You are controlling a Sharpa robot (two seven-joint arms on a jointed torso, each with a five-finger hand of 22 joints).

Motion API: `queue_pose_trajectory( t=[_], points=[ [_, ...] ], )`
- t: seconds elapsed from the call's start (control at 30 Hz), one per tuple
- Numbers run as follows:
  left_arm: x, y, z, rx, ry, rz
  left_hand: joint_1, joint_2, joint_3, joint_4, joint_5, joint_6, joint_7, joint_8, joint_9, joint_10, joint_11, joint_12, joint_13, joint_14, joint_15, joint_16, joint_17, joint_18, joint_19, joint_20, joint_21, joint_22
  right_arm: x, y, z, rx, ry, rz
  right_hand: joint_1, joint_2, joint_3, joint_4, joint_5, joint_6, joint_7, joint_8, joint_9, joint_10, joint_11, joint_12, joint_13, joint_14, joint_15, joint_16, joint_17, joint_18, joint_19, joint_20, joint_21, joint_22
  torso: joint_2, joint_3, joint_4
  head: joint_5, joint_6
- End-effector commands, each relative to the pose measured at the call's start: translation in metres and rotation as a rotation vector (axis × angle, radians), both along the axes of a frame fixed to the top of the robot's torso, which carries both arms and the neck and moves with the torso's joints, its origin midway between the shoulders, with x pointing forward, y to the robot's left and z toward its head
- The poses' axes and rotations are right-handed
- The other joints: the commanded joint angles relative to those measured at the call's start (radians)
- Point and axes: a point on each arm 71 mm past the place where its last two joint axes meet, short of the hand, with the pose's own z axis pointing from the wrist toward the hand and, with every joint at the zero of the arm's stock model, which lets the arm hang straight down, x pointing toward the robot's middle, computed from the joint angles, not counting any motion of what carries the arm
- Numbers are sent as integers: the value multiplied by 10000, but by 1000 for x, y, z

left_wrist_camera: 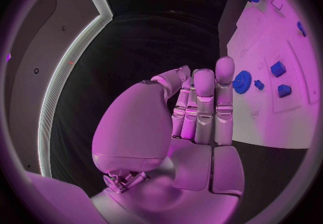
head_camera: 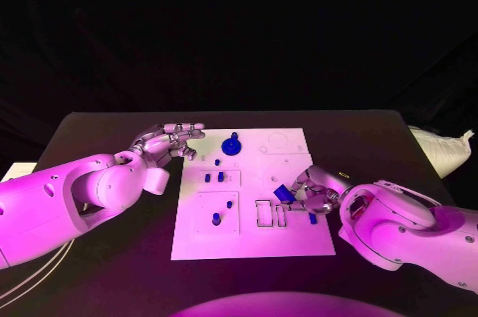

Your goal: Assemble the parts on the task board

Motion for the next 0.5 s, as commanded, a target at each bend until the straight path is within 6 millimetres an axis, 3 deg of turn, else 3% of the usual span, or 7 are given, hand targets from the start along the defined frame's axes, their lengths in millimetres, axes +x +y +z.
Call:
queue_pose_trajectory(
  t=[0.03,0.2,0.5],
  points=[
    [-1,-2,1,-104,-59,-193,-2,88,-69,-19,-5,-17,52,53,-16,-95,8,55,15,-61,23,-67,-17,171,-80,-12,-24,-11,-2,4,-1,652,439,-51,544,493,21,56,50,48,-47,46,132,28,-91,-56,-26,678,-69,17,370,-144,693,-68,38,2125,8,-3,7,24,-18],
    [-1,-3,1,-110,-55,-208,-13,97,-85,-18,-11,-20,51,56,-18,-110,8,73,14,-66,25,-65,-27,172,-83,-10,-41,-20,-4,14,-3,683,935,339,360,459,-60,132,74,55,-31,45,173,41,-77,-74,-12,677,-61,14,364,-145,695,-66,39,2128,-3,-8,18,29,-42],
    [-1,-3,0,-118,-55,-224,-13,97,-85,-18,-11,-20,51,56,-18,-110,8,73,14,-66,25,-65,-27,172,-83,-10,-41,-20,-8,29,-12,163,1948,904,-598,542,-478,151,-175,211,-77,76,331,67,-98,-207,-7,671,-69,-8,328,-142,690,-60,29,2120,-3,-9,20,50,-58]
  ],
)
